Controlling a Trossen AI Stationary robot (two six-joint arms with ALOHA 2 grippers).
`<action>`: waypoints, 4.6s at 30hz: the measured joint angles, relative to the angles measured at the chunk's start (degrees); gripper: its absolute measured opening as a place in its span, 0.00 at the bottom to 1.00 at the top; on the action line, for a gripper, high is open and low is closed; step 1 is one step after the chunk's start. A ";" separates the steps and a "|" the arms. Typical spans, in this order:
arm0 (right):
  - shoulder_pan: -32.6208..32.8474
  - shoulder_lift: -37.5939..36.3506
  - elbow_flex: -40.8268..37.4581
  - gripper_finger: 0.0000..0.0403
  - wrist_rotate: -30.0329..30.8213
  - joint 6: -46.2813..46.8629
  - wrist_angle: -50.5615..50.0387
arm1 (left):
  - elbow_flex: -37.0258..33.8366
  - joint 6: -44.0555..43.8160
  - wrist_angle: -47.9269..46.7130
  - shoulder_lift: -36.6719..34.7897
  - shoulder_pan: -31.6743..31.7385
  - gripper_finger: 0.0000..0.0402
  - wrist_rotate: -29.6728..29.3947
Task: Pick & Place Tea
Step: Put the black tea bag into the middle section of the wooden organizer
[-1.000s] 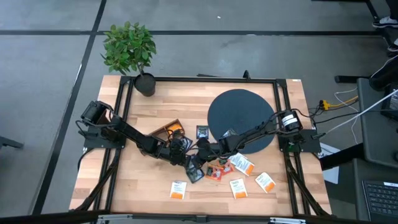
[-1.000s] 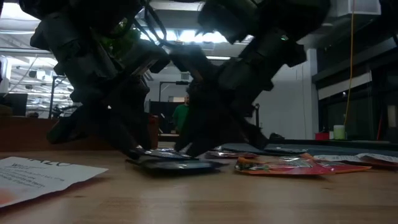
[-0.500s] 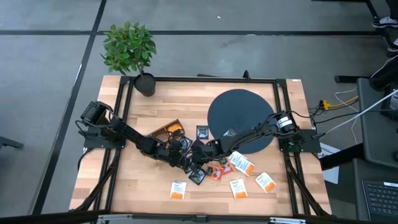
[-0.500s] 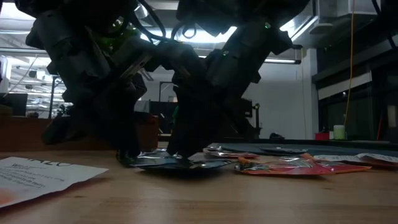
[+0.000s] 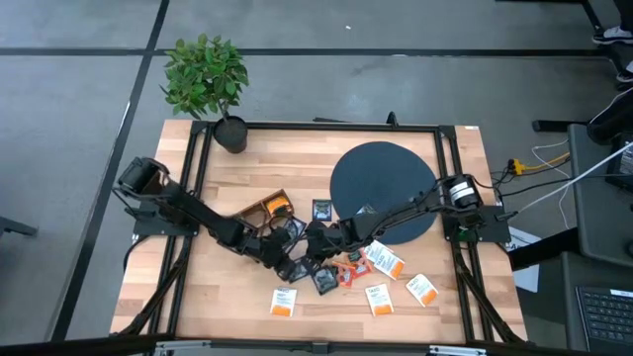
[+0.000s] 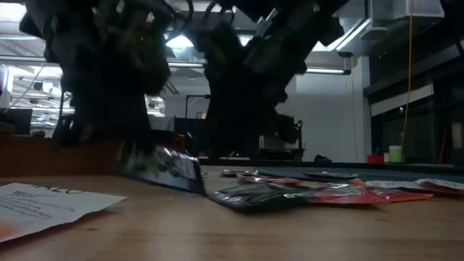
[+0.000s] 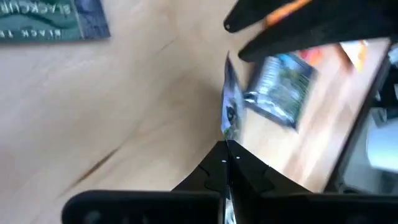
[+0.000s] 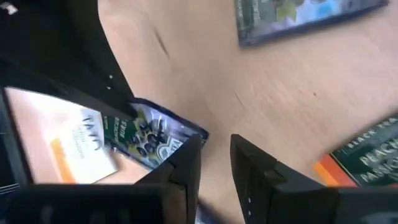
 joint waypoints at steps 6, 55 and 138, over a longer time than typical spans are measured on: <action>0.53 -2.88 0.01 0.22 0.21 -0.39 -3.30 | 0.03 7.09 -6.87 -6.36 0.13 0.01 2.88; 4.74 -32.81 -24.76 0.22 14.91 6.67 -26.39 | 36.06 61.41 -92.75 1.23 32.13 0.00 12.92; 4.66 -32.77 -24.72 0.22 16.88 8.53 -24.25 | 41.00 72.23 -93.42 14.44 35.93 0.22 8.04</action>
